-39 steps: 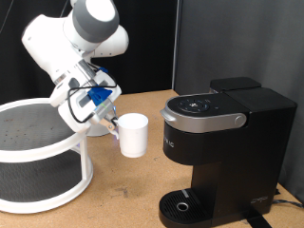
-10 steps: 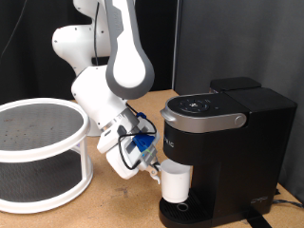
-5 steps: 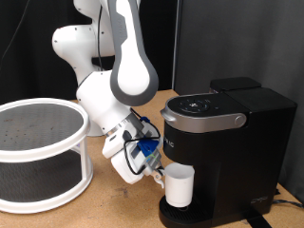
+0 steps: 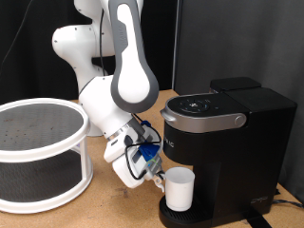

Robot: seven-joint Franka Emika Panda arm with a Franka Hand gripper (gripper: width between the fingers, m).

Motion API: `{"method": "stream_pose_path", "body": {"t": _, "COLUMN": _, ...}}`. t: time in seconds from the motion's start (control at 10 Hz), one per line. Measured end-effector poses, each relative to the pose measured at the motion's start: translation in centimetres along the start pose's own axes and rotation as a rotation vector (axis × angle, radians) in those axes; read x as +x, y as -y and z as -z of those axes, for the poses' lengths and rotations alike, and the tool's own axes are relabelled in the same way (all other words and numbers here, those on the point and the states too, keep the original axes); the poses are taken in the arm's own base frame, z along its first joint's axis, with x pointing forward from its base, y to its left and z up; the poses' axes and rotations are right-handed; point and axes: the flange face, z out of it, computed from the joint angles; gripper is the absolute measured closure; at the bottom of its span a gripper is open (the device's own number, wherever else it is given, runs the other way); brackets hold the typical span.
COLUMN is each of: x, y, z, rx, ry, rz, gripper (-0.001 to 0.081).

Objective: Make a cup of coffee with the keurig machine

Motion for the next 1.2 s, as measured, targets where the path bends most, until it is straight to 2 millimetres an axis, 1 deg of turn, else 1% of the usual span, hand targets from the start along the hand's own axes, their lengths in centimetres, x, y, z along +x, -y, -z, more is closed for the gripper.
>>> {"method": "stream_pose_path", "body": {"t": 0.2, "x": 0.1, "y": 0.0, "z": 0.0, "rx": 0.000, "ry": -0.001, "rz": 0.000, "gripper": 0.0726}}
{"method": "stream_pose_path", "body": {"t": 0.3, "x": 0.1, "y": 0.0, "z": 0.0, "rx": 0.001, "ry": -0.002, "rz": -0.001, "gripper": 0.0554}}
{"method": "stream_pose_path", "body": {"t": 0.4, "x": 0.1, "y": 0.0, "z": 0.0, "rx": 0.001, "ry": -0.002, "rz": -0.005, "gripper": 0.0554}}
{"method": "stream_pose_path", "body": {"t": 0.5, "x": 0.0, "y": -0.1, "z": 0.0, "rx": -0.001, "ry": -0.002, "rz": -0.008, "gripper": 0.0347}}
{"method": "stream_pose_path", "body": {"t": 0.6, "x": -0.2, "y": -0.3, "z": 0.2, "rx": -0.003, "ry": 0.004, "rz": -0.012, "gripper": 0.0205}}
{"method": "stream_pose_path", "body": {"t": 0.7, "x": -0.6, "y": -0.5, "z": 0.6, "rx": -0.005, "ry": 0.014, "rz": -0.015, "gripper": 0.0205}}
{"method": "stream_pose_path", "body": {"t": 0.8, "x": -0.9, "y": -0.7, "z": 1.1, "rx": -0.004, "ry": 0.033, "rz": -0.018, "gripper": 0.0078}}
{"method": "stream_pose_path", "body": {"t": 0.9, "x": -1.2, "y": -0.8, "z": 1.9, "rx": -0.004, "ry": 0.053, "rz": -0.025, "gripper": 0.0078}}
{"method": "stream_pose_path", "body": {"t": 1.0, "x": -1.4, "y": -0.9, "z": 2.8, "rx": -0.001, "ry": 0.071, "rz": -0.030, "gripper": 0.0012}}
{"method": "stream_pose_path", "body": {"t": 1.2, "x": -1.8, "y": -0.7, "z": 4.8, "rx": 0.016, "ry": 0.093, "rz": -0.041, "gripper": 0.0003}}
